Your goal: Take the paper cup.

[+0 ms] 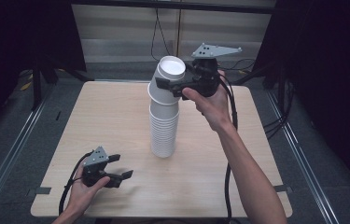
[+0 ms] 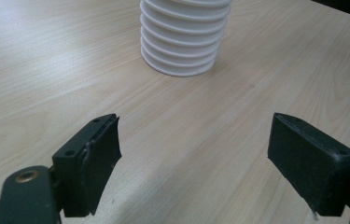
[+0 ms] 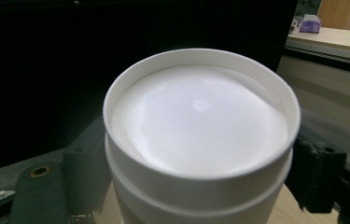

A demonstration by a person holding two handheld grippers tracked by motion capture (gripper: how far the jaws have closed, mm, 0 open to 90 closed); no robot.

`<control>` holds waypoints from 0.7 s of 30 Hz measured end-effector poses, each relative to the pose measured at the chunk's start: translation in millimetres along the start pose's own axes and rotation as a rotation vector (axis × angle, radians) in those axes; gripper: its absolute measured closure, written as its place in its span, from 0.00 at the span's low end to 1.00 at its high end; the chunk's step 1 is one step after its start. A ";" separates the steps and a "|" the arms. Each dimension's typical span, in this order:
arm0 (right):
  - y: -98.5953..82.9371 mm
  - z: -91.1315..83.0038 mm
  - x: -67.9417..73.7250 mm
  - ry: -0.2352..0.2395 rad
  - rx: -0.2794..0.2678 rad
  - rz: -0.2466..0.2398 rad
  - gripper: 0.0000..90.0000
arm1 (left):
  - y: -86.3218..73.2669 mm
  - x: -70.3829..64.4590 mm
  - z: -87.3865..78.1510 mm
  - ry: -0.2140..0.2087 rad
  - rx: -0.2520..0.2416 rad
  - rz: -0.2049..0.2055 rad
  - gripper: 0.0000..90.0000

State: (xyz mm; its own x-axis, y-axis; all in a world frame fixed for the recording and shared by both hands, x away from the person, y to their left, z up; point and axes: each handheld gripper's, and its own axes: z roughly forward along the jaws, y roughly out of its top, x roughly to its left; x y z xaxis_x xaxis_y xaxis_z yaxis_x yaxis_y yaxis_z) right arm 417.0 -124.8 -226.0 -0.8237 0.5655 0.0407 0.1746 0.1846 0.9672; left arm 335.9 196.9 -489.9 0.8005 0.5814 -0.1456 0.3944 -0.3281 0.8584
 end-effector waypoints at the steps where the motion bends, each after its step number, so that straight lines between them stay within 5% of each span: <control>1: 0.9 -1.0 -0.2 -0.003 -0.004 -0.002 0.23 | 0.1 -0.4 0.1 -0.003 0.002 -0.002 0.19; 4: 3.5 -4.5 -1.6 -0.004 -0.012 0.005 0.23 | 0.9 -1.0 -0.5 -0.028 0.012 -0.006 0.19; 21: 3.5 -23.5 -1.0 0.015 -0.071 0.014 0.24 | 3.6 -1.6 -3.0 -0.027 0.017 0.003 0.20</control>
State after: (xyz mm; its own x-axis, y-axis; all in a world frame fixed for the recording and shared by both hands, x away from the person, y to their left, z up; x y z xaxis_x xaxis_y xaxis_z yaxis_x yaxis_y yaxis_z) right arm 405.8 -143.6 -216.7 -0.8297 0.5552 0.0581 0.1485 0.1190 0.9817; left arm 334.7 197.0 -485.1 0.8135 0.5600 -0.1569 0.3997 -0.3424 0.8503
